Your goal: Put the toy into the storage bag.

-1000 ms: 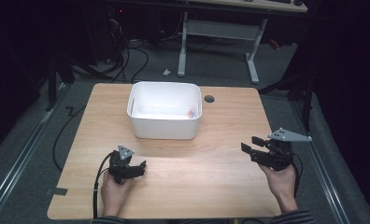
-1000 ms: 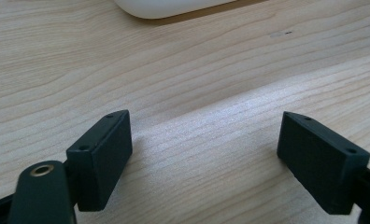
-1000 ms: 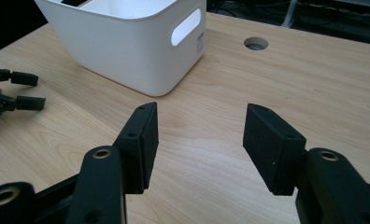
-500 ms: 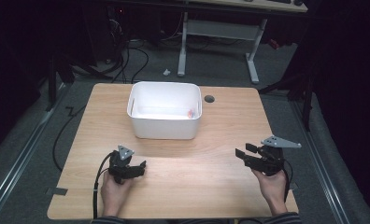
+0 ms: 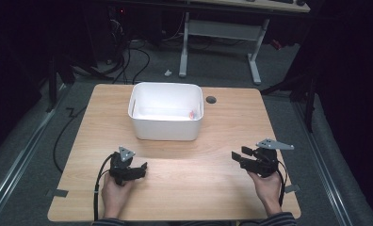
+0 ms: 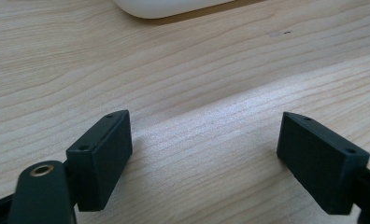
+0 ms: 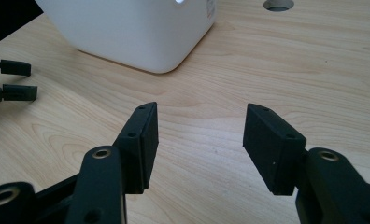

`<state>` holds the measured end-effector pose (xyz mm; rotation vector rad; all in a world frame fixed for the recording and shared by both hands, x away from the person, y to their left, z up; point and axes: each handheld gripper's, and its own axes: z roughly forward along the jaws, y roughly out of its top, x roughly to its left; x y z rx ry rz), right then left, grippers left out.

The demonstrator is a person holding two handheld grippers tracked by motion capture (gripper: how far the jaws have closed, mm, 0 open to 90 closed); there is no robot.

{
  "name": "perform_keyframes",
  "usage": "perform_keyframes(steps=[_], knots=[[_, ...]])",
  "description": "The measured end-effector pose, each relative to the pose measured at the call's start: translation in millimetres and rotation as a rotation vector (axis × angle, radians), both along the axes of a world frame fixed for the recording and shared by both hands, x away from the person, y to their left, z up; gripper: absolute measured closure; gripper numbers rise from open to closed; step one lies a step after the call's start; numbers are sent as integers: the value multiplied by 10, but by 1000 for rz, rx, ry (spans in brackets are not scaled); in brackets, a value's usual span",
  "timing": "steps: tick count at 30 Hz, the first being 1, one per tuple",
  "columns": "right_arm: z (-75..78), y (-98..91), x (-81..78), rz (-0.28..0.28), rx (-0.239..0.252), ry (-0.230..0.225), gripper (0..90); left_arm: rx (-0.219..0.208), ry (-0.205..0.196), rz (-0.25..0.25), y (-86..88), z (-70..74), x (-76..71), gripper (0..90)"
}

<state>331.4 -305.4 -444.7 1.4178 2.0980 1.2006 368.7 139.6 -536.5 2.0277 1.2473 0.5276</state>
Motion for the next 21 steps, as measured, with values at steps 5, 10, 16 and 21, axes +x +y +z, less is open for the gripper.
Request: perform_keyframes(steps=[5,10,16,21], knots=[[-95,37,44,-2,8,13,456,0,0,0,0,0,0,184],[-205,61,97,-8,7,32,455,1,0,0,0,0,0,184],[-319,83,137,-17,-1,51,455,0,0,0,0,0,0,184],[-385,110,162,-16,-20,59,455,0,0,0,0,0,0,184]])
